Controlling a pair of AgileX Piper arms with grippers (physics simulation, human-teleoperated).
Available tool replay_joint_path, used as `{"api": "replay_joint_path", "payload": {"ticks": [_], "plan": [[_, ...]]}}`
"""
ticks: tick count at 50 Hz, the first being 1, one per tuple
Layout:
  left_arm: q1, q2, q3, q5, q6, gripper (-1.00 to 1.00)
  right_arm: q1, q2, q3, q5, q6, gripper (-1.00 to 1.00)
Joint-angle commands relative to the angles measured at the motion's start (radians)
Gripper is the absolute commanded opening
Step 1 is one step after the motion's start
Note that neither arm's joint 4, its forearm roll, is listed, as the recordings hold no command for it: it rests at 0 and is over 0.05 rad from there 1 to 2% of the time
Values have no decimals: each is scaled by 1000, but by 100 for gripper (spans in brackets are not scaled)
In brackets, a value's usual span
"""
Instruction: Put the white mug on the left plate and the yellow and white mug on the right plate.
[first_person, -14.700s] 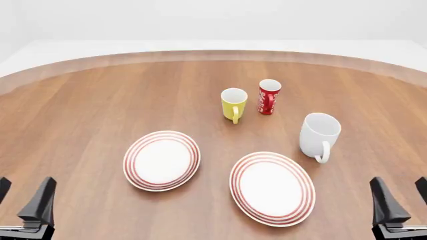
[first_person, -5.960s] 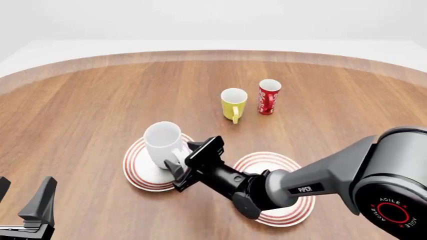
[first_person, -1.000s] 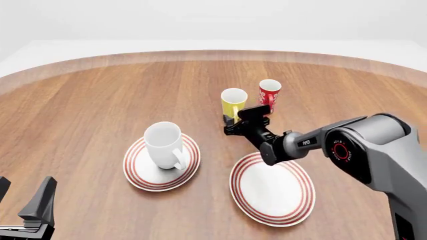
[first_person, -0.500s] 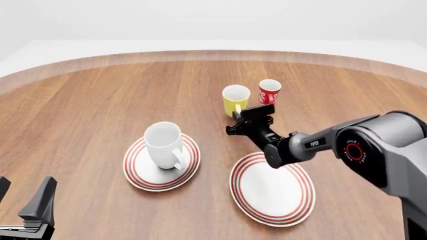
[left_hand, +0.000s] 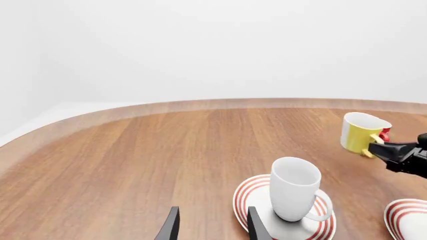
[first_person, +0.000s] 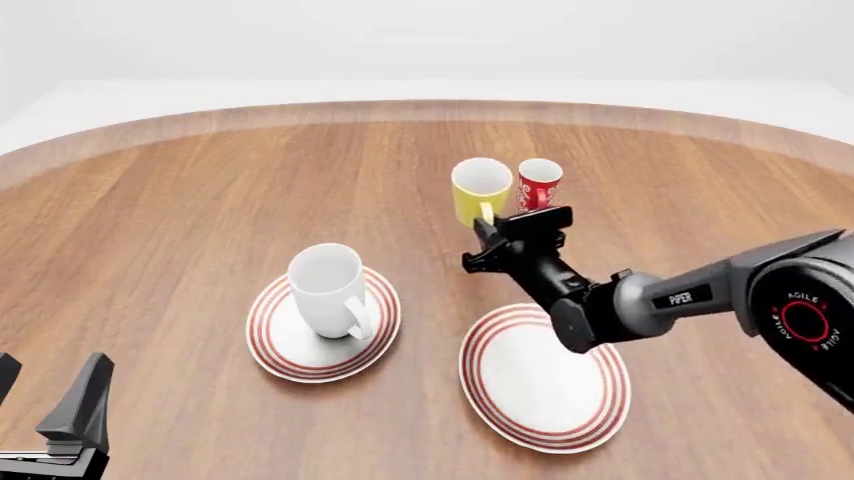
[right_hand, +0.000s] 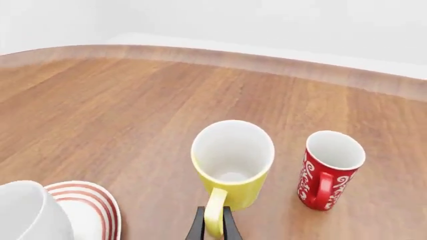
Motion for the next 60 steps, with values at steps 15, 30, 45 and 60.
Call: {"api": "replay_joint_path", "payload": {"ticks": [15,30,45,60], "plan": [[0,0,0,0,0,100,21,-269,256,-25,12,-100],[0,0,0,0,0,100,8,-458,436,-48,9,-100],[0,0,0,0,0,100,4,-631,563,-8,-8,-100],[0,0,0,0,0,100,-7,-798,686,28,-14,-100]]}}
